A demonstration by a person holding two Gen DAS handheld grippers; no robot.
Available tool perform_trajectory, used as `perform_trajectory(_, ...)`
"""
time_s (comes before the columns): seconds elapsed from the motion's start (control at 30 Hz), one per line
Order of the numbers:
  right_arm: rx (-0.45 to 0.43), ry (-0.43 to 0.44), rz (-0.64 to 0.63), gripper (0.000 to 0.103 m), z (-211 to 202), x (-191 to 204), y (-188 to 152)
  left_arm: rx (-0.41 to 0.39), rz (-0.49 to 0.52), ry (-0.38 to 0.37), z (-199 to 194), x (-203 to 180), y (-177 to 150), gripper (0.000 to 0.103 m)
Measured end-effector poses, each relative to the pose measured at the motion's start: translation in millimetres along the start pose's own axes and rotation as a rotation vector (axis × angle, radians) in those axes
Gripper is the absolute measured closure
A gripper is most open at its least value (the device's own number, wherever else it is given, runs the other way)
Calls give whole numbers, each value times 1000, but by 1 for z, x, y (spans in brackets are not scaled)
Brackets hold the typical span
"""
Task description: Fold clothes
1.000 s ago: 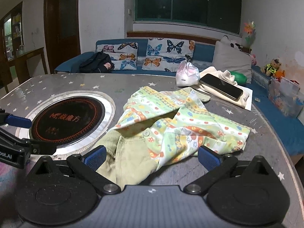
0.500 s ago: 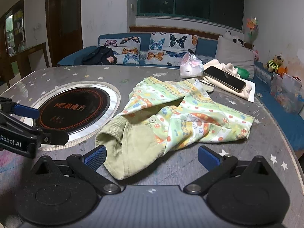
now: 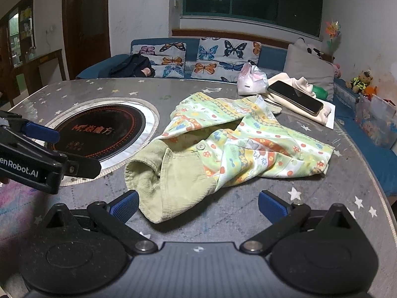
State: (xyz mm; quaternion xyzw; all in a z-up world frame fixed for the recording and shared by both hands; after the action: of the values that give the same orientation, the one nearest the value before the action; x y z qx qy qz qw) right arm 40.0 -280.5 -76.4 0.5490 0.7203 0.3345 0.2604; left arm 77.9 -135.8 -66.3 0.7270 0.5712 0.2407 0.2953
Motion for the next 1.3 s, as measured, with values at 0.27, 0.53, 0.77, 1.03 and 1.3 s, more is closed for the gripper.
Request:
perform_trajectory(0.27,8,10,38,0,7,-11,3,-11,33,1,5,-4,16,0)
perform_trajectory(0.53,8,4,85,6,17,-26,14,-18,80,-4,20,-10,37,8)
perform_trajectory(0.77,24,2,121,19,33,-40,22,-17,131,-21,42,-28,56,18)
perform_trajectory(1.03,58,1,137,34,58,-46,27,-6,189,-9,72,-40,68,19)
perform_trajectory(1.3,97,0,152,56,76,-53,25,61,162,-28,102,-33,66,56)
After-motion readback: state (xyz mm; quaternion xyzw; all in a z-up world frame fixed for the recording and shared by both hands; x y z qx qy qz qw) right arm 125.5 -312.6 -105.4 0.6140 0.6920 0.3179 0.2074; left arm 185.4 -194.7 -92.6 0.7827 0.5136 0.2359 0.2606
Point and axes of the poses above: each gripper's, at about its wrist camera, not at the fingertips, and z roughly the way its jaws point, x to its left, y to its top, the point moved 10 cm from there along z, roughly the way its jaws point, and after that the axes turned 2 degrees about y, right-handed, at the moved point
